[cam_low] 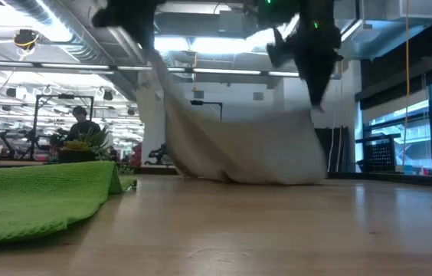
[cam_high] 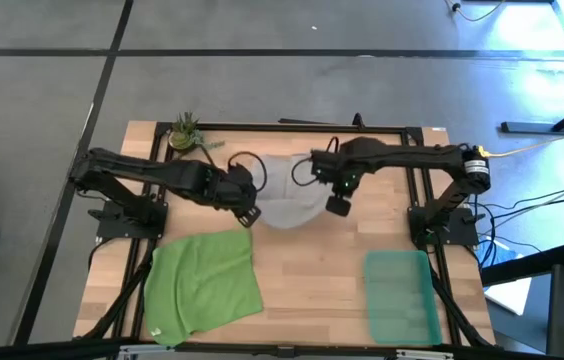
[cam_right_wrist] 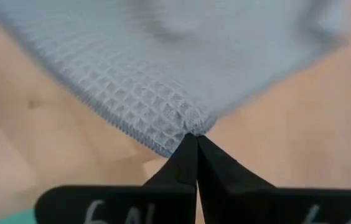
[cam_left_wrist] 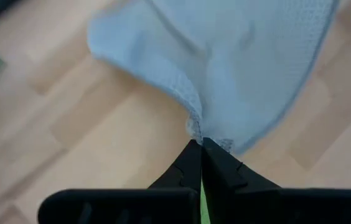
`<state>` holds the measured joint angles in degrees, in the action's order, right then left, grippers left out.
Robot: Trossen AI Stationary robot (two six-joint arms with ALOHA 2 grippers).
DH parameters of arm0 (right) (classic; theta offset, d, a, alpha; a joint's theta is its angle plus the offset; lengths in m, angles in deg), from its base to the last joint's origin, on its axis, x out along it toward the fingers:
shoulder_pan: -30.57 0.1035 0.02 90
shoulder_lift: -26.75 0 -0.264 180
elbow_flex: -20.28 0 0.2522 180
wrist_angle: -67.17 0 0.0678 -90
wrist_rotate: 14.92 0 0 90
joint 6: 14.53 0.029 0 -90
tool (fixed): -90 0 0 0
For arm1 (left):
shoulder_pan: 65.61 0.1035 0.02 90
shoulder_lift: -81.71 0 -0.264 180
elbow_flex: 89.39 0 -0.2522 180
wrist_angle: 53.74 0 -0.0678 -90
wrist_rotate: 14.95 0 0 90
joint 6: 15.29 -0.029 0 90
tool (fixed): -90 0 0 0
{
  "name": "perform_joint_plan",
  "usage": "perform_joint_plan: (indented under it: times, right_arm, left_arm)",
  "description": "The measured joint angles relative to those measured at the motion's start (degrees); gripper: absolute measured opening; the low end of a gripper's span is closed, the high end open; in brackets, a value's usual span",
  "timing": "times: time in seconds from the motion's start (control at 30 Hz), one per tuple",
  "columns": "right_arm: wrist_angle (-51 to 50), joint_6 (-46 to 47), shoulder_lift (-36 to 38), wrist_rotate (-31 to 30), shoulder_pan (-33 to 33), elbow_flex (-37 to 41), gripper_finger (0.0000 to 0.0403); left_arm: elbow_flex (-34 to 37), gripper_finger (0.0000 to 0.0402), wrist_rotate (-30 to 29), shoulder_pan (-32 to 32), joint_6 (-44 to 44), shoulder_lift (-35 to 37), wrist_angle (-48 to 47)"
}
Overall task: Roll microfiber towels into tight, uniform cylinder then place into a basket
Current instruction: Fold the gray microfiber towel
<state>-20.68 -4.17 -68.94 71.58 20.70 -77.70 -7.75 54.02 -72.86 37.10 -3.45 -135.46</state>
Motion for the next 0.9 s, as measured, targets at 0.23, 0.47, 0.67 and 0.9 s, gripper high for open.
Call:
perform_joint_plan:
  times: [0.23,0.47,0.67,0.9]
  right_arm:
    - [-6.42,-1.69,2.68,-9.05,-1.48,-12.46,0.0001]
    - [-9.72,-1.7,5.88,-16.06,-5.08,-21.53,0.0001]
    - [-9.96,-3.05,6.68,-19.28,-9.43,-27.73,0.0]
    - [-9.96,-5.28,6.66,-17.02,-13.84,-29.94,0.0]
  left_arm:
    - [-11.17,0.0,-7.4,2.74,1.44,0.02,-9.73]
    - [-20.72,0.0,-12.41,6.77,0.5,0.02,-16.09]
    - [-27.43,0.0,-18.88,10.39,-4.22,0.04,-16.48]
    - [-30.12,0.0,-10.98,16.27,-7.82,0.04,-16.64]
